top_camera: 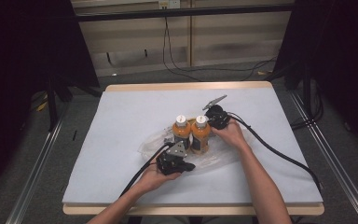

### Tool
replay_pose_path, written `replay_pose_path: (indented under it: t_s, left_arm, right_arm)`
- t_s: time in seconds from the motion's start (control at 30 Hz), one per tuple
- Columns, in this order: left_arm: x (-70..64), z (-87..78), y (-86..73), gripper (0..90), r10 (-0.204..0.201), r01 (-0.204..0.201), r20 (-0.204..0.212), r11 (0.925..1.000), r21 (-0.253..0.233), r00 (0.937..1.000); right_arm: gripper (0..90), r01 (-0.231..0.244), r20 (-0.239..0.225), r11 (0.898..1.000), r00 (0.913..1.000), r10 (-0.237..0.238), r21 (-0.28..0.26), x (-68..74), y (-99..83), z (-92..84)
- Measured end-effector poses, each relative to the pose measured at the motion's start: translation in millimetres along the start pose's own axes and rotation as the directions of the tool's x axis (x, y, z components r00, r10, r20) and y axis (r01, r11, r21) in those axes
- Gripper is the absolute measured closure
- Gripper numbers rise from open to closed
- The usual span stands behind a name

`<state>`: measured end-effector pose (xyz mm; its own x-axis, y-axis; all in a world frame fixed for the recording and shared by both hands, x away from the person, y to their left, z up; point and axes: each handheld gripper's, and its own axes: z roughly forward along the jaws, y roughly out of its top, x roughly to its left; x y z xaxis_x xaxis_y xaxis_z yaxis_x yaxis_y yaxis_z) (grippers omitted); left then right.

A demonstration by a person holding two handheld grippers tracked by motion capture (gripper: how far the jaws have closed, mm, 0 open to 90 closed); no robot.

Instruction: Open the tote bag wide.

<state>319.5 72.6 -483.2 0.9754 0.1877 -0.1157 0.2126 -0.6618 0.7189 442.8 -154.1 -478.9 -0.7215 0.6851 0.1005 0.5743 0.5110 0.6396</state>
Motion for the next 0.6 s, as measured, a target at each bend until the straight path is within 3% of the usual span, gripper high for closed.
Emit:
replay_pose_path:
  t_s: [0.27,0.43,0.5,0.6]
  left_arm:
    - [-6.5,-1.7,-0.7,90.0,0.026,-0.026,0.015,0.9996,0.012,0.9996]
    - [-8.1,-3.1,-2.3,90.0,0.023,-0.024,0.025,0.9996,0.013,0.9994]
    - [-8.6,-2.4,-4.4,90.0,0.003,-0.003,0.037,0.9999,-0.010,0.9993]
    - [-12.3,-4.5,-3.5,90.0,0.034,-0.035,0.044,0.9992,0.020,0.9985]
  right_arm:
    - [90.0,-0.027,0.017,1.000,0.9995,0.027,-0.004,-5.1,5.3,4.4]
    - [90.0,-0.013,0.039,1.000,0.9992,0.013,-0.002,-7.2,9.3,7.3]
    - [90.0,-0.025,0.045,1.000,0.9987,0.026,-0.005,-8.4,10.3,8.3]
    - [90.0,-0.027,0.053,1.000,0.9982,0.028,-0.015,-11.4,11.6,9.9]
